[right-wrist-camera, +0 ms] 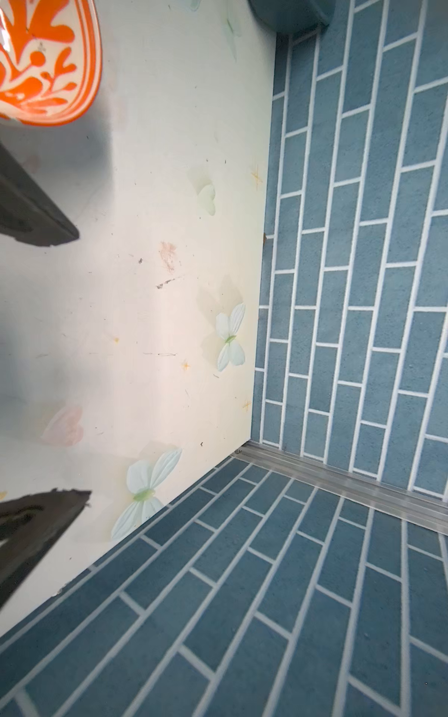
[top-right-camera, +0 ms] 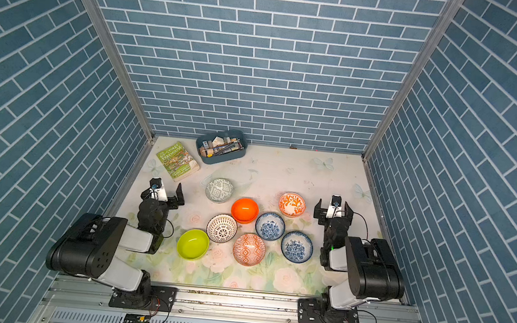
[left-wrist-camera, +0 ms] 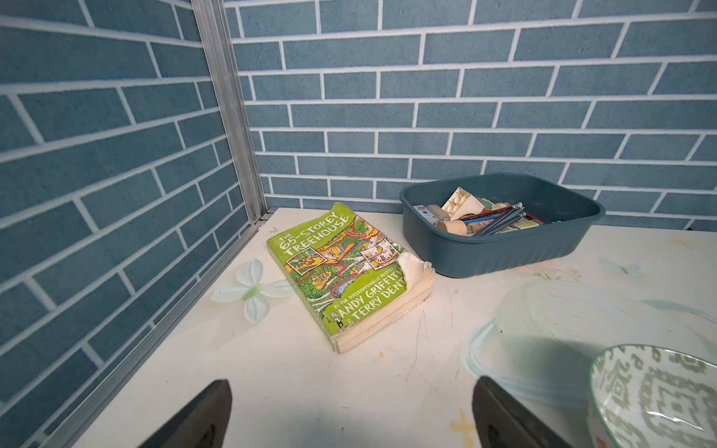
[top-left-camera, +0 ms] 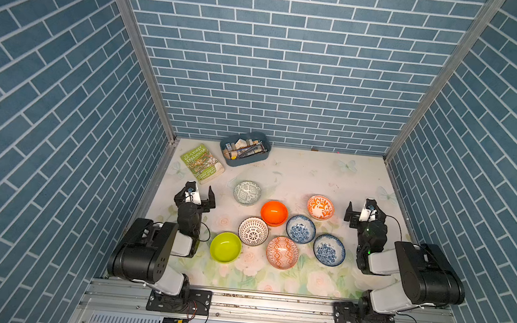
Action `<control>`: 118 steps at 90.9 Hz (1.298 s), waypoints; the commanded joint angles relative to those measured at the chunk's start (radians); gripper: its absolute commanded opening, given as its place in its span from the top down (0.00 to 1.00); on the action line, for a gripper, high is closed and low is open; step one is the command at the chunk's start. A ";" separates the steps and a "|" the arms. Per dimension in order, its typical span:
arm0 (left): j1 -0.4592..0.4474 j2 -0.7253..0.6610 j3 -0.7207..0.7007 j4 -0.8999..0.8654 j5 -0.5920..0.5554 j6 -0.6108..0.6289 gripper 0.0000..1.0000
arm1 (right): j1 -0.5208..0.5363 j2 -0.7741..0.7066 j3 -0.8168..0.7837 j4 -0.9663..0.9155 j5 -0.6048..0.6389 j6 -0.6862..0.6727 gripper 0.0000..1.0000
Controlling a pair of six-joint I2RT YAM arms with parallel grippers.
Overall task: Stack the bowls
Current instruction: Move the bowl to the center of the board.
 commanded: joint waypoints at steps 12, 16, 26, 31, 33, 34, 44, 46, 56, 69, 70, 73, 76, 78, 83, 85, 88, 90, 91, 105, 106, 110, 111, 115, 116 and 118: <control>0.006 -0.001 0.013 -0.003 0.009 0.005 0.00 | -0.016 0.003 0.018 -0.001 -0.030 0.024 0.00; 0.006 -0.002 0.013 -0.003 0.009 0.005 0.00 | -0.016 0.003 0.018 -0.002 -0.031 0.024 0.00; 0.007 -0.001 0.013 -0.003 0.008 0.005 0.00 | -0.017 0.003 0.018 -0.002 -0.034 0.026 0.00; 0.007 -0.002 0.013 -0.003 0.009 0.005 0.00 | -0.017 0.002 0.018 -0.003 -0.034 0.026 0.00; 0.007 -0.003 0.012 -0.003 0.009 0.005 0.00 | -0.017 0.003 0.018 -0.003 -0.034 0.026 0.00; 0.007 -0.002 0.013 -0.003 0.009 0.005 0.00 | -0.017 0.002 0.018 -0.003 -0.034 0.026 0.00; 0.007 -0.003 0.012 -0.004 0.009 0.004 0.00 | -0.017 0.003 0.020 -0.004 -0.034 0.026 0.00; 0.007 -0.002 0.013 -0.003 0.009 0.004 0.00 | -0.017 0.003 0.020 -0.004 -0.034 0.026 0.00; 0.006 -0.001 0.013 -0.003 0.008 0.005 0.00 | -0.017 0.003 0.019 -0.004 -0.034 0.026 0.01; 0.007 -0.001 0.013 -0.003 0.009 0.004 0.00 | -0.016 0.003 0.019 -0.004 -0.034 0.026 0.00; 0.007 -0.002 0.014 -0.003 0.008 0.005 0.00 | -0.017 0.003 0.019 -0.004 -0.033 0.025 0.00; 0.007 -0.002 0.013 -0.003 0.009 0.004 0.00 | -0.017 0.003 0.018 -0.004 -0.034 0.026 0.00; 0.007 -0.002 0.013 -0.004 0.008 0.004 0.00 | -0.017 0.003 0.019 -0.005 -0.034 0.026 0.01; 0.006 -0.002 0.013 -0.003 0.008 0.004 0.00 | -0.017 0.003 0.018 -0.005 -0.034 0.026 0.01; 0.007 -0.001 0.013 -0.003 0.009 0.005 0.00 | -0.017 0.003 0.019 -0.005 -0.034 0.026 0.00; 0.007 -0.003 0.013 -0.003 0.008 0.004 0.00 | -0.017 0.003 0.019 -0.005 -0.034 0.026 0.00; 0.006 -0.002 0.013 -0.003 0.008 0.005 0.00 | -0.017 0.003 0.018 -0.005 -0.034 0.026 0.00; 0.007 -0.002 0.013 -0.003 0.008 0.005 0.00 | -0.017 0.003 0.019 -0.005 -0.034 0.026 0.00; 0.007 -0.001 0.013 -0.003 0.008 0.005 0.00 | -0.017 0.003 0.020 -0.005 -0.034 0.026 0.00; 0.007 -0.001 0.012 -0.003 0.008 0.004 0.00 | -0.017 0.003 0.020 -0.004 -0.034 0.026 0.00; 0.007 -0.001 0.013 -0.002 0.008 0.004 0.00 | -0.016 0.003 0.020 -0.004 -0.034 0.026 0.01; 0.007 -0.003 0.011 0.001 0.005 0.004 0.00 | -0.017 0.003 0.020 -0.004 -0.034 0.026 0.00; 0.007 -0.002 0.011 0.001 0.006 0.005 0.00 | -0.016 0.002 0.020 -0.004 -0.034 0.026 0.00; 0.007 -0.004 0.009 0.004 0.004 0.005 0.00 | -0.016 0.003 0.020 -0.005 -0.033 0.026 0.00; 0.007 -0.003 0.009 0.005 0.004 0.005 0.00 | -0.017 0.003 0.020 -0.004 -0.034 0.026 0.01; 0.006 -0.003 0.007 0.007 0.003 0.005 0.00 | -0.016 0.002 0.020 -0.004 -0.033 0.026 0.00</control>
